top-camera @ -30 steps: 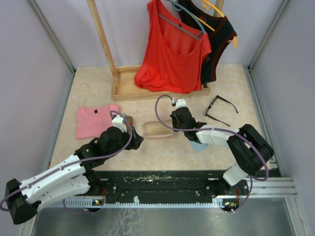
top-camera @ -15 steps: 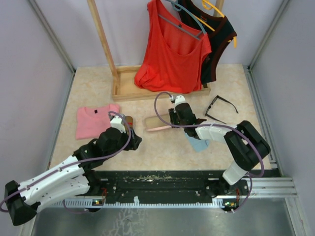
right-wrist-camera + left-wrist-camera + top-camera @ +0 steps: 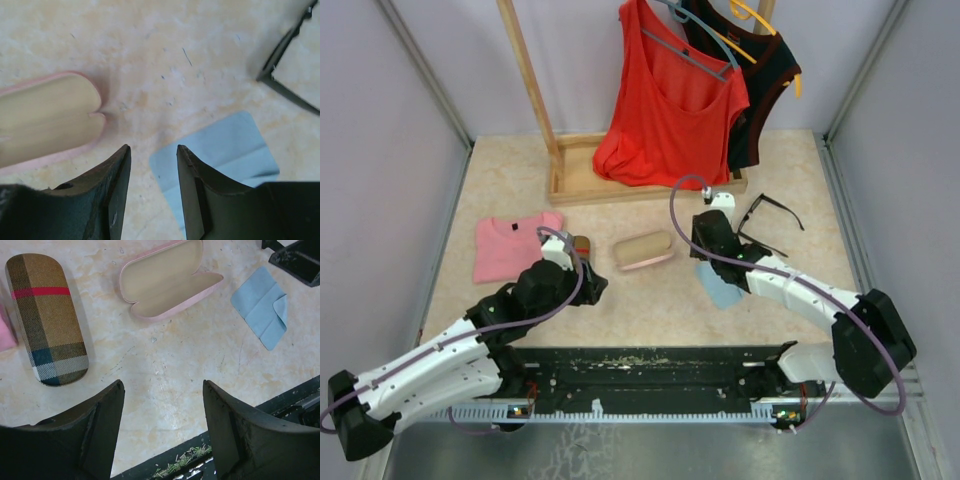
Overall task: Organize the sunglasses
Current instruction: Move the glasses cleaning cloth to the center of the board.
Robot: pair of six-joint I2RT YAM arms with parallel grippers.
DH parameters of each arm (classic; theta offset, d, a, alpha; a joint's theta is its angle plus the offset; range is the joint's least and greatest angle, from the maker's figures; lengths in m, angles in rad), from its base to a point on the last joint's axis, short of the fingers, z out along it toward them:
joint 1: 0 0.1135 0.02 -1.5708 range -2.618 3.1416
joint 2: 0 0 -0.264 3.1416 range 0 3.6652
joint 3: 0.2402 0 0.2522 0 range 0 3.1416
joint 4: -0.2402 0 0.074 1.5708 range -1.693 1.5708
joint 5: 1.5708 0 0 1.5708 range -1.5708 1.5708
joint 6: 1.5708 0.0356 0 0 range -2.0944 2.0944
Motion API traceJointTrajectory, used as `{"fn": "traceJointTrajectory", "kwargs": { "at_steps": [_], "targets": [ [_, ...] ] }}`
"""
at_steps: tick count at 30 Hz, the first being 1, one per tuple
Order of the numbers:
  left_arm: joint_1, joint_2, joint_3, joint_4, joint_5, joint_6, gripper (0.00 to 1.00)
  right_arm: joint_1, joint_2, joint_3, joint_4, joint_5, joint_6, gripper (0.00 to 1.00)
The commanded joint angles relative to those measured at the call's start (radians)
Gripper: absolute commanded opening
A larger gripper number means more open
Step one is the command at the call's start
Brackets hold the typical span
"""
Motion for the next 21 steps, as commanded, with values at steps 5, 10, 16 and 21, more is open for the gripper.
{"fn": "traceJointTrajectory", "kwargs": {
  "at_steps": [5, 10, 16, 21],
  "targets": [
    [0.005, 0.028, -0.009, 0.042, 0.031, 0.004, 0.70, 0.000, 0.049, -0.027, -0.185, -0.007, 0.181, 0.43],
    [0.005, 0.016, -0.013, 0.038, 0.033, 0.000, 0.70, 0.000, 0.145, 0.024, -0.167, -0.020, 0.159, 0.44],
    [0.005, -0.011, -0.019, 0.018, 0.021, -0.005, 0.70, 0.000, 0.246, 0.075, -0.169, -0.036, 0.142, 0.44],
    [0.005, -0.026, -0.022, 0.006, 0.016, -0.005, 0.70, 0.001, 0.288, 0.086, -0.163, -0.038, 0.135, 0.44]
  ]
}}
